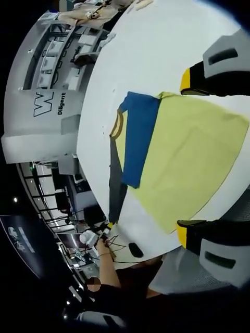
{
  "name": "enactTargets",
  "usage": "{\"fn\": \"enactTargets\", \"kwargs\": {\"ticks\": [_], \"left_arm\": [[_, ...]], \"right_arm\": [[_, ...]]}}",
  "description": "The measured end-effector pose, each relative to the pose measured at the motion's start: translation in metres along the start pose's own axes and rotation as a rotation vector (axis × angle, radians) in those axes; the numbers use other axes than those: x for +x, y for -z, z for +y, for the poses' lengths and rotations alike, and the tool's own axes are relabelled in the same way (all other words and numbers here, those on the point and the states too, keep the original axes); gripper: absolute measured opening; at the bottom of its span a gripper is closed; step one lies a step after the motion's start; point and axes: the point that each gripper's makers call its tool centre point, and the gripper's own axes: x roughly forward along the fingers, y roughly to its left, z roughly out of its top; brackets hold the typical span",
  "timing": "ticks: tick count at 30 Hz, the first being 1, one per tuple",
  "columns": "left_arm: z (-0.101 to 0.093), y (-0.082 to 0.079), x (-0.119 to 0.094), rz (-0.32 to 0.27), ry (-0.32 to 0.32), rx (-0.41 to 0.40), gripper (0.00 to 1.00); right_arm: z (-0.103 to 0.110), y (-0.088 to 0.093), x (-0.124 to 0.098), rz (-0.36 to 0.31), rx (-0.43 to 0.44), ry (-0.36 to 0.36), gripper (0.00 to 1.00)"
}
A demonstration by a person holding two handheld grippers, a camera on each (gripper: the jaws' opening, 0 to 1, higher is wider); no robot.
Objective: Fold the garment on the visible template until the final outline fits inside the template.
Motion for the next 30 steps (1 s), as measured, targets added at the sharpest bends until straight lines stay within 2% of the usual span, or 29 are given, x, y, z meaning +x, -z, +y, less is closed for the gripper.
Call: {"fn": "enactTargets", "kwargs": {"ticks": [10,23,27,30], "left_arm": [[-0.013,-0.022,-0.009,-0.045,0.034,0.033,0.0],[-0.057,-0.059,-0.028,-0.11,0.123,0.096,0.0],[-0.076,-0.074,-0.034,-0.134,0.147,0.155,0.0],[-0.087,-0.079,-0.037,-0.138,0.165,0.176,0.0]], "right_arm": [[0.002,0.004,0.0,0.015,-0.015,-0.003,0.99],[0.004,0.005,-0.002,0.013,-0.018,-0.008,0.99],[0.005,0.006,-0.003,0.012,-0.019,-0.01,0.99],[0.005,0.007,-0.003,0.014,-0.018,-0.011,0.99]]}}
